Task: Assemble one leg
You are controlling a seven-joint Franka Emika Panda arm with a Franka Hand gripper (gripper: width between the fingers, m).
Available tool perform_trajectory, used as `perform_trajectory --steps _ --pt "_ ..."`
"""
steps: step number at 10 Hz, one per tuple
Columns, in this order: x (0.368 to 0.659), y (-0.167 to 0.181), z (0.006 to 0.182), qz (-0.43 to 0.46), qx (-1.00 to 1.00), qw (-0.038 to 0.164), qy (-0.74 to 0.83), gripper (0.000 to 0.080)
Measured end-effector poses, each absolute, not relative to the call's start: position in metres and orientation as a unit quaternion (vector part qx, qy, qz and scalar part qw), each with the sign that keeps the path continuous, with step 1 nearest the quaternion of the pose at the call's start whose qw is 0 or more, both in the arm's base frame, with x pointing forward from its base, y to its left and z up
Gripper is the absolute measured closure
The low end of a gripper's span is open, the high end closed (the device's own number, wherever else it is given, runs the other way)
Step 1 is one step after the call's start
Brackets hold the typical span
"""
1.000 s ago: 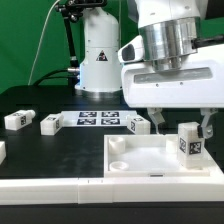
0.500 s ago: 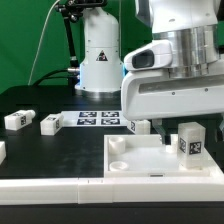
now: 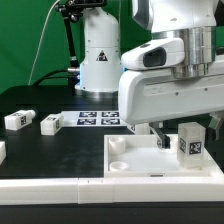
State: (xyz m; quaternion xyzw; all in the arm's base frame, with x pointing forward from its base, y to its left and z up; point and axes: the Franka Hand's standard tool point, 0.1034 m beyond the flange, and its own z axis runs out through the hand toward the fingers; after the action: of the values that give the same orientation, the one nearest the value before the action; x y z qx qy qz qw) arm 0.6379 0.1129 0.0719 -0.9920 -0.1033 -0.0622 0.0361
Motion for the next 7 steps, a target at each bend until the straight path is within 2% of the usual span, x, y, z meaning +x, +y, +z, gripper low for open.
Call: perform_trajectory --steps 2,3,4,7 --pt "0.6378 0.1125 0.0713 -0.062 -0.992 0.036 -0.103 0.0407" --pt "0.6377 0.1125 0.0712 -0.062 -0.992 0.036 -0.103 0.0407" --pt "0.6377 0.1124 0.0711 -0.062 -0.992 0.036 -0.103 0.0511" --pt "0.6376 0.1125 0.0708 -0.061 -0.994 0.038 -0.086 0.0511"
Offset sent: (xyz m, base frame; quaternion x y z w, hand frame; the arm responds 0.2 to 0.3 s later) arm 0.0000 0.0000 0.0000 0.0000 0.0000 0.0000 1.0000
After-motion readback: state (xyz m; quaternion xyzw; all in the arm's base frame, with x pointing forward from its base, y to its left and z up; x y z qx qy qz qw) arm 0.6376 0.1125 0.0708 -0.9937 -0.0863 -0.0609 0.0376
